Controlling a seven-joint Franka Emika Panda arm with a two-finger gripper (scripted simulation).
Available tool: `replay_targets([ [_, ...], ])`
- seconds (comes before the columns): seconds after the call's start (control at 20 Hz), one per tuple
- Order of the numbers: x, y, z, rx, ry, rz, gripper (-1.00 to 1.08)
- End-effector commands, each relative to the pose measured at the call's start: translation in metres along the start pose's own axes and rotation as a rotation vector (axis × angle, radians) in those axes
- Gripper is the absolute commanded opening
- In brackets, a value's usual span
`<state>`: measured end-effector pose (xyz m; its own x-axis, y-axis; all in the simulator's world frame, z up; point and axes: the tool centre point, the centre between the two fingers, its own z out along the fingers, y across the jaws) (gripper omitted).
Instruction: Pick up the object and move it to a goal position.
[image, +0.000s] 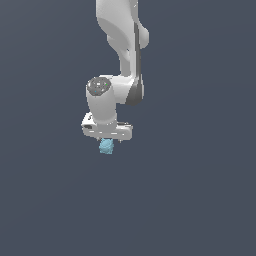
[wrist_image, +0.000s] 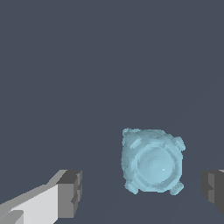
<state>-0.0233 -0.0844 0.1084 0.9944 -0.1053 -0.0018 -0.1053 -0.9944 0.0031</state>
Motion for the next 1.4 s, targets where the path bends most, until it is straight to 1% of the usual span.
replay_targets([
  [0.0,-0.004,0.013,0.01,0.002,0.001,0.023,1.0],
  [0.25,-0.009,0.025,0.019,0.003,0.002,0.045,1.0],
  [0.55,-0.009,0.024,0.024,0.003,0.0,0.043,1.0],
  [1.0,-0.01,0.025,0.063,0.003,0.001,0.045,1.0],
  [1.25,-0.009,0.025,0.069,0.003,0.002,0.046,1.0],
  [1.3,-0.009,0.025,0.069,0.003,0.002,0.046,-1.0],
  [1.35,-0.009,0.025,0.069,0.003,0.002,0.046,-1.0],
])
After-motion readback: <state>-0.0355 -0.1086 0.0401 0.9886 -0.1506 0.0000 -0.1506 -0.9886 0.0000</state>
